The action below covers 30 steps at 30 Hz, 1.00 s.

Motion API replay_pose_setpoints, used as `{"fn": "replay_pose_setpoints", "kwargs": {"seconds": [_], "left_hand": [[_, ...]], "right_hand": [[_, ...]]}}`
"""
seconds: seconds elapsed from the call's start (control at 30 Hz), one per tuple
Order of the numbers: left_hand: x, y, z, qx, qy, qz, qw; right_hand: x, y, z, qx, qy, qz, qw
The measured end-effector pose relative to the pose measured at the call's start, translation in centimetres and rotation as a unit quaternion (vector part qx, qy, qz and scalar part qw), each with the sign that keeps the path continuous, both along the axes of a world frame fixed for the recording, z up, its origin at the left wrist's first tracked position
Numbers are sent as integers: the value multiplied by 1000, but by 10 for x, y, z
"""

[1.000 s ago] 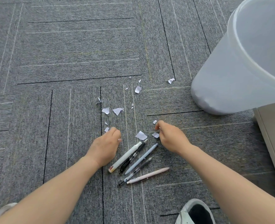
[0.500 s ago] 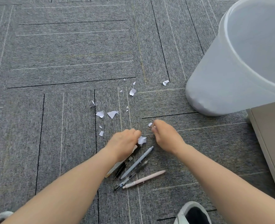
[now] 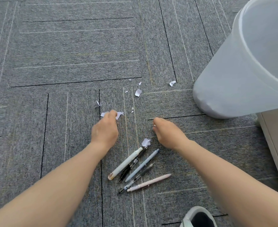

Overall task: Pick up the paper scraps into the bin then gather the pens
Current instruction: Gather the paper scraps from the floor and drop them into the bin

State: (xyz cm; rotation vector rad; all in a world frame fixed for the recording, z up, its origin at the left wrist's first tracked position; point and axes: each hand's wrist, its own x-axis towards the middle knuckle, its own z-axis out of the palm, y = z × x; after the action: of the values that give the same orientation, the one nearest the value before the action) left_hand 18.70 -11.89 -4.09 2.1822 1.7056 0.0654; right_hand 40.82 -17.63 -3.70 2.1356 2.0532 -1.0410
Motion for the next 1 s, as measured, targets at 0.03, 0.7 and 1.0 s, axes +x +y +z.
{"fn": "replay_pose_setpoints", "kwargs": {"seconds": [0.03,0.7,1.0], "left_hand": [[0,3,-1,0,2,15,1000],[-31,24,-1,-11,-64,130,989],[-35,27,-18,-20,12,48,999]], "right_hand": [[-2,-2,1,-11,34,-15,999],[-32,38,9,-5,54,13,998],[-49,79,-3,47,-12,31,998]]}}
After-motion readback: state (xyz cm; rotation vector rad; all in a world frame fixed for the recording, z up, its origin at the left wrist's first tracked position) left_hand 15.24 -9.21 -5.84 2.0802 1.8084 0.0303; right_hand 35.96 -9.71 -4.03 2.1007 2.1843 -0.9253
